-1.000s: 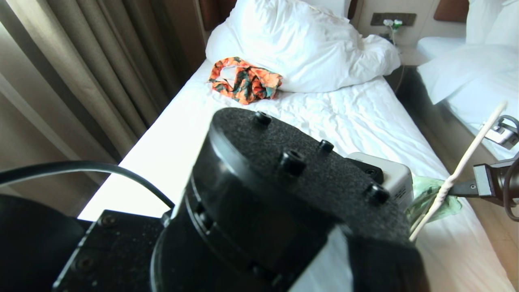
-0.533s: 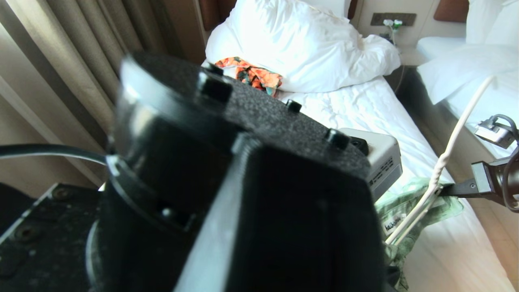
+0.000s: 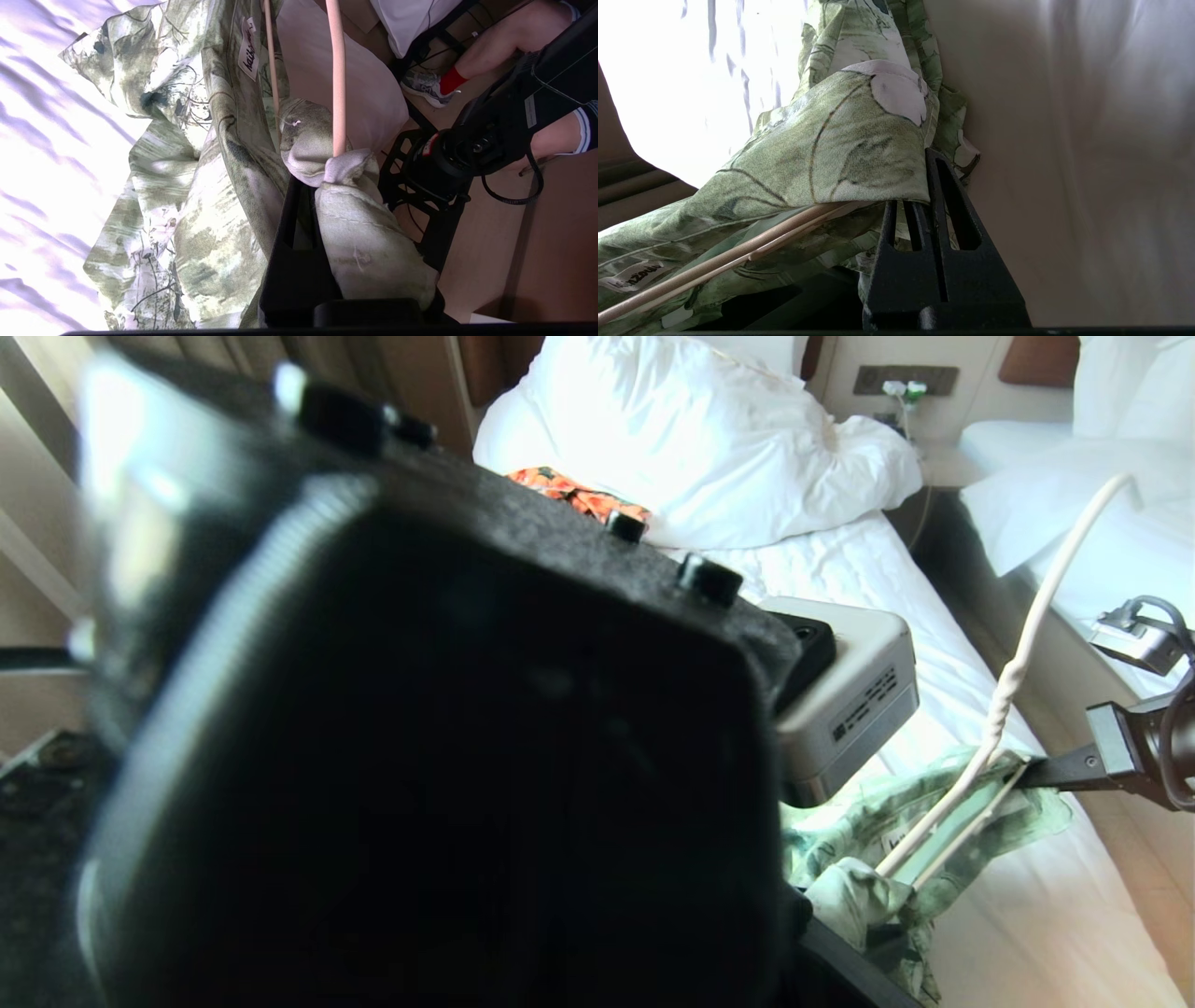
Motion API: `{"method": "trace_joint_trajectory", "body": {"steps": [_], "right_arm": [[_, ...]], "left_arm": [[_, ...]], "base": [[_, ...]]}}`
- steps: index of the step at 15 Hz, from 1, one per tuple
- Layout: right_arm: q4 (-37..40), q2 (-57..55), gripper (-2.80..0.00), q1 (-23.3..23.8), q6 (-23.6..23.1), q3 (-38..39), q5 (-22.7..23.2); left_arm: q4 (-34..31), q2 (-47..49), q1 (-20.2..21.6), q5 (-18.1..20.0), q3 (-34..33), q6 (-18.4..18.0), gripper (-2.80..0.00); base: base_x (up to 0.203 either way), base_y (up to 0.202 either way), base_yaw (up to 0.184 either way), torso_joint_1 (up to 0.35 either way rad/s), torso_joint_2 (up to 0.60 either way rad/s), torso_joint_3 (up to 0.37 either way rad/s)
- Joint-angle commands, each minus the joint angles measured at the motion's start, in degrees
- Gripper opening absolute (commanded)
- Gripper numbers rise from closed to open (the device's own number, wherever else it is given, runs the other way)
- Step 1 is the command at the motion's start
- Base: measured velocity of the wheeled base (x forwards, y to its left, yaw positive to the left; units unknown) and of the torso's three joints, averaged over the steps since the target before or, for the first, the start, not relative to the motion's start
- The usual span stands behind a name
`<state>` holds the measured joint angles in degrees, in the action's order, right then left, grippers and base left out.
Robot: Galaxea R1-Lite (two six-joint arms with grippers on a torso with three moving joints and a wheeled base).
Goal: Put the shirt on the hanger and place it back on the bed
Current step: Hook the other side of the shirt onto the hanger
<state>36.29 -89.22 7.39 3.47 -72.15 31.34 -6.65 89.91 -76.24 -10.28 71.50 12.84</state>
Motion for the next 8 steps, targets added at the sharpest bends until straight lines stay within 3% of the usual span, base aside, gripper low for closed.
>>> {"method": "trace_joint_trajectory", "body": {"steps": [1,8], "right_arm": [[0.55,-0.49,-2.80,0.00,0.04,-2.05,0.21],[2.93,-2.03,-2.80,-0.27,0.13,-4.55,0.39]], "left_arm": [[-0.12,-0.76,-1.06,-0.24,-0.02,-0.08,-2.80],[0.22,-1.06,-1.63,-4.33,-0.66,-4.95,-2.80]], "base": [[0.000,0.000,0.000,0.000,0.00,0.000],[0.000,0.000,0.000,0.000,0.00,0.000]]}}
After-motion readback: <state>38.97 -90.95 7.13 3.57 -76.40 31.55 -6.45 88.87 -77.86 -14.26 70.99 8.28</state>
